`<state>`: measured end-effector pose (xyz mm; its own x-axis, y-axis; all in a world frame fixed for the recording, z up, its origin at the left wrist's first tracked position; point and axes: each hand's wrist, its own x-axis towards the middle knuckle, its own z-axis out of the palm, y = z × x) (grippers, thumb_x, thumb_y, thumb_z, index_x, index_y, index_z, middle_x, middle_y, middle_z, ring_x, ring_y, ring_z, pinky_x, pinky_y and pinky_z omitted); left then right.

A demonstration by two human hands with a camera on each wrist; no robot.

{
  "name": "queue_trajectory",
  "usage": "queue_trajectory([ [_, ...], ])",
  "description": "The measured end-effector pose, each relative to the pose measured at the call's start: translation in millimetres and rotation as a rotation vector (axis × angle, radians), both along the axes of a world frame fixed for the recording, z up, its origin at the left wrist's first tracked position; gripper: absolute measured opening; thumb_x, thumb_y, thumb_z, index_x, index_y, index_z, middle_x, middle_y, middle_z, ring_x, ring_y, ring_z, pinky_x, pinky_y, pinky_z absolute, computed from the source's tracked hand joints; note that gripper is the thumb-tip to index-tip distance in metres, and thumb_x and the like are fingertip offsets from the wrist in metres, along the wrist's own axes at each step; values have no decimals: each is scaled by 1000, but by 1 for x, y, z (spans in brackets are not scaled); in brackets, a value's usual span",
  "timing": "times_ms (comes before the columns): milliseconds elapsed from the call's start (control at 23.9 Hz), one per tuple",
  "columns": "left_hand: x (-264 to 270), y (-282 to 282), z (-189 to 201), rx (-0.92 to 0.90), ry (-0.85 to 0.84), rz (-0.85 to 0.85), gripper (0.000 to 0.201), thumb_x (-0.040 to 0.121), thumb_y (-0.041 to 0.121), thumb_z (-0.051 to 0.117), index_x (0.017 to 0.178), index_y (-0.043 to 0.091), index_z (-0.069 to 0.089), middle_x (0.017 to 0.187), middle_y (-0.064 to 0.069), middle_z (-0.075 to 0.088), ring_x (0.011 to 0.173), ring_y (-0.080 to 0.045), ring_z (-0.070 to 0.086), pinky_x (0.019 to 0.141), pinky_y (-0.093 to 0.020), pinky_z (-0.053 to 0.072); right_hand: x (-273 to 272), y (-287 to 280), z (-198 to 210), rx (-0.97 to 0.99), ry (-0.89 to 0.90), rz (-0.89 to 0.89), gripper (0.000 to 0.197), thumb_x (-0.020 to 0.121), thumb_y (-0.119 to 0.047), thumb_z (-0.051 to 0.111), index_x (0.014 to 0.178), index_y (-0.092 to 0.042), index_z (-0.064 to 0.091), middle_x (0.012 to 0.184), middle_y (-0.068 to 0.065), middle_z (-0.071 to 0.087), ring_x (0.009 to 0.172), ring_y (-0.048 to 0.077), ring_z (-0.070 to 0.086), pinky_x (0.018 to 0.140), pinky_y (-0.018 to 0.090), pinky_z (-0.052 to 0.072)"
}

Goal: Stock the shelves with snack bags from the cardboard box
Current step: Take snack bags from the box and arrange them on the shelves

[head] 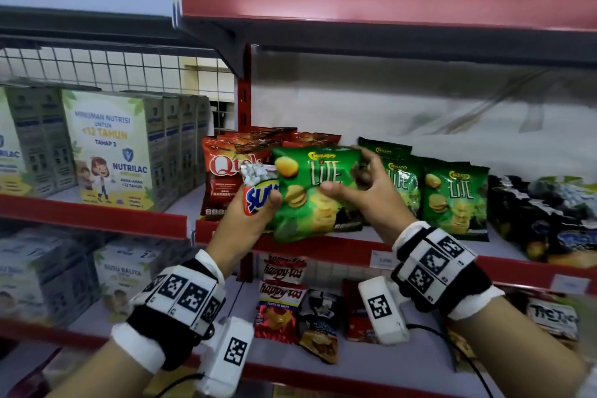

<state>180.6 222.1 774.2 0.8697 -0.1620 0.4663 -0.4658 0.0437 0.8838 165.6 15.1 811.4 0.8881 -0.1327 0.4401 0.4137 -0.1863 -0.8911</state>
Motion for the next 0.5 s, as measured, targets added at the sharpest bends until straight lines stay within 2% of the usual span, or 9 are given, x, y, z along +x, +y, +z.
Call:
queue_trajectory([
  [42, 1, -4, -1, 36, 22, 24, 113, 36, 95, 51, 121, 20, 54, 107, 14, 68, 96, 7, 63, 81, -11, 49, 0, -15, -1, 83, -16, -81, 96, 44, -44, 83, 129, -36, 37, 106, -13, 50, 98, 0, 52, 76, 24, 51],
  [84, 2, -9, -2, 40, 49, 39, 108, 39, 94, 50, 119, 22, 56, 108, 14, 69, 99, 3, 63, 86, -18, 49, 0, -31, -1, 152, -36, -177, 98, 46, -44, 83, 130, -32, 36, 108, -12, 51, 101, 5, 53, 79, 30, 53],
  [167, 1, -21, -6, -32, 78, 54, 67, 56, 78, 59, 102, 28, 62, 92, 17, 74, 90, 2, 67, 83, -25, 50, 4, -59, -4, 215, -44, -351, 99, 54, -38, 86, 137, -26, 32, 113, -6, 51, 110, 16, 53, 94, 45, 50],
  [251, -2, -34, -7, -74, 109, 40, 37, 67, 56, 63, 93, 31, 64, 88, 16, 74, 89, -5, 69, 80, -26, 53, 9, -82, -12, 146, 20, -463, 100, 62, -31, 86, 142, -22, 27, 113, 0, 53, 115, 24, 54, 100, 48, 46],
  [335, -5, -44, -9, -104, 136, 25, 33, 71, 49, 63, 98, 30, 64, 94, 11, 75, 93, -9, 70, 81, -26, 54, 13, -93, -22, -25, 106, -533, 104, 65, -32, 85, 146, -17, 21, 106, 2, 56, 114, 28, 55, 100, 45, 45],
  [377, -7, -48, -8, -120, 147, 20, 36, 73, 47, 62, 104, 29, 62, 99, 8, 74, 95, -10, 69, 83, -27, 55, 15, -96, -27, -97, 141, -553, 106, 66, -32, 84, 148, -18, 17, 109, 5, 57, 115, 29, 55, 100, 44, 44],
  [418, -7, -51, -9, -139, 156, 16, 38, 76, 45, 62, 110, 28, 61, 104, 7, 73, 97, -10, 69, 85, -29, 54, 16, -98, -31, -161, 170, -573, 109, 67, -33, 84, 149, -20, 14, 119, 10, 55, 119, 32, 52, 102, 44, 43],
  [502, -7, -54, -12, -158, 163, 40, 37, 84, 38, 62, 118, 26, 57, 110, 5, 70, 100, -10, 67, 90, -32, 53, 18, -99, -36, -263, 205, -619, 111, 66, -33, 84, 149, -28, 11, 142, 19, 34, 130, 38, 39, 105, 47, 37],
])
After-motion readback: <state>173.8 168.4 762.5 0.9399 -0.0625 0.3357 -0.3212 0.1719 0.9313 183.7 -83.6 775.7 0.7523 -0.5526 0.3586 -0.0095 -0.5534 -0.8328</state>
